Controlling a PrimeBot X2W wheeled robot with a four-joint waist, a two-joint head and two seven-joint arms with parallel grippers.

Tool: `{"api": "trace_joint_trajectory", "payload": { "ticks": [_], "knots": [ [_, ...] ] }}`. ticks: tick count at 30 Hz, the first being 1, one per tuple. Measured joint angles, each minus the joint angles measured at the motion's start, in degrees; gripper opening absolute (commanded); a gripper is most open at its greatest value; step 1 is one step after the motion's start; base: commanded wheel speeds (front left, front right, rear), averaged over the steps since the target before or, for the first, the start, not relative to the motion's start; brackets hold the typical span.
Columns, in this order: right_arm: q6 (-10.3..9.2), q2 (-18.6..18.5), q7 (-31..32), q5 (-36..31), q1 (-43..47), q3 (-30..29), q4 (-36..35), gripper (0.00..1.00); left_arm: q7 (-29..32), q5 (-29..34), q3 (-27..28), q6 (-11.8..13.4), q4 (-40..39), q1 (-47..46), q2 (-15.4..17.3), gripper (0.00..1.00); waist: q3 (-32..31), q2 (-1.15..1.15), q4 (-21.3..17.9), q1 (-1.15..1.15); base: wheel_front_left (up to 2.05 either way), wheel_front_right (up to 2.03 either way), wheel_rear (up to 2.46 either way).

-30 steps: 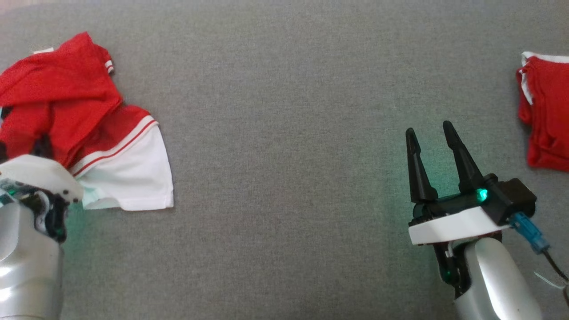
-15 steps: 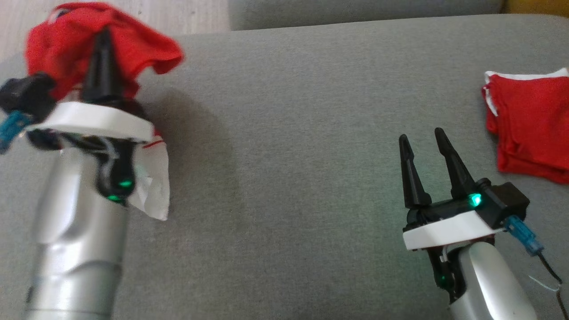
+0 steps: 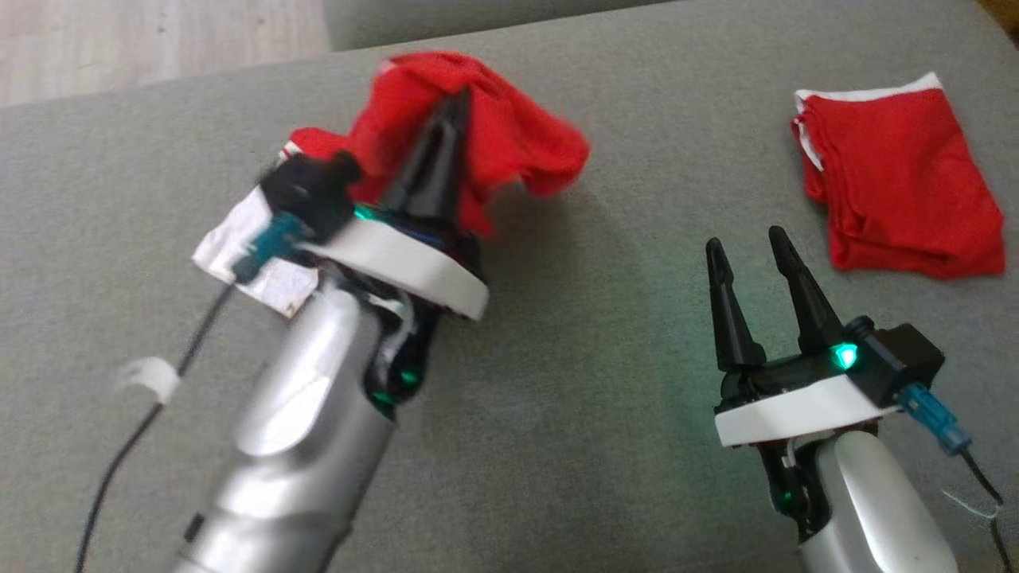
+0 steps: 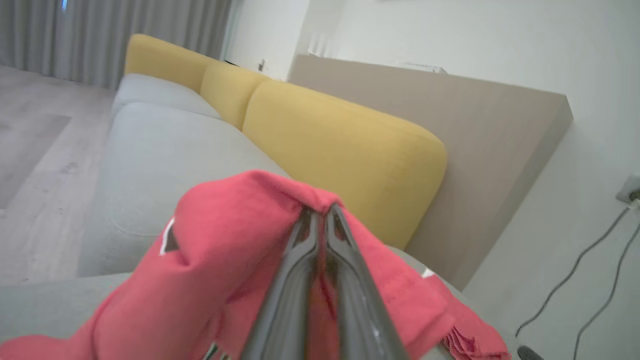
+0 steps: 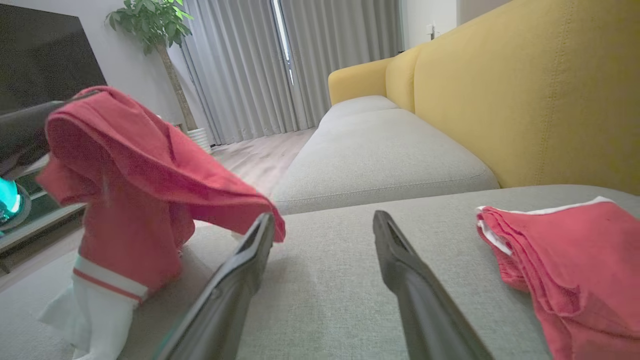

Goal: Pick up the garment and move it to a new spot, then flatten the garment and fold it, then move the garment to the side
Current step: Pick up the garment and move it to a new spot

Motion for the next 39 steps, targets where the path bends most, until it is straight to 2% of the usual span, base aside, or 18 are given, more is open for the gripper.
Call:
{"api": "trace_joint_trajectory", "payload": {
  "ticks": [5,10,15,21,26,30,39],
  "knots": [
    [0.00,0.00,0.00,0.41,-0.04,-0.13,-0.08,1.00,-3.23,0.45,-3.24,1.01,2.64,0.12,-0.21,1.00,0.79,0.00,-0.95,0.00,0.00,0.00,0.00],
    [0.00,0.00,0.00,0.34,-0.02,-1.38,-0.14,1.00,-8.00,0.46,-1.64,1.93,5.02,0.21,0.49,1.00,0.54,0.00,0.26,0.00,0.00,0.00,0.00],
    [0.00,0.00,0.00,-0.38,0.05,-2.88,-0.13,1.00,-11.10,0.92,1.80,1.93,4.92,3.08,4.68,1.00,-0.60,0.00,2.53,0.00,0.00,0.00,0.00],
    [0.00,0.01,0.00,-1.75,0.77,-4.55,-0.05,1.00,-12.16,4.08,4.67,2.03,1.94,14.16,9.44,1.00,-2.88,0.00,5.62,0.00,0.00,0.00,0.00],
    [0.00,0.02,0.00,-2.19,2.77,-4.66,0.05,1.00,-12.23,6.11,9.38,2.35,-2.69,21.89,8.70,1.00,-4.47,0.00,6.76,0.00,0.00,0.00,0.00],
    [0.00,0.02,0.00,-2.19,3.54,-4.56,0.02,1.00,-12.23,7.94,12.58,1.51,-4.50,26.97,5.59,1.00,-5.27,0.00,6.99,-0.01,0.00,0.00,0.00],
    [0.00,0.02,0.00,-2.23,3.64,-4.24,0.15,1.00,-12.23,12.57,15.79,-1.24,-5.23,28.99,1.56,1.00,-5.60,0.00,6.27,0.00,0.00,0.00,0.00]
  ]
}}
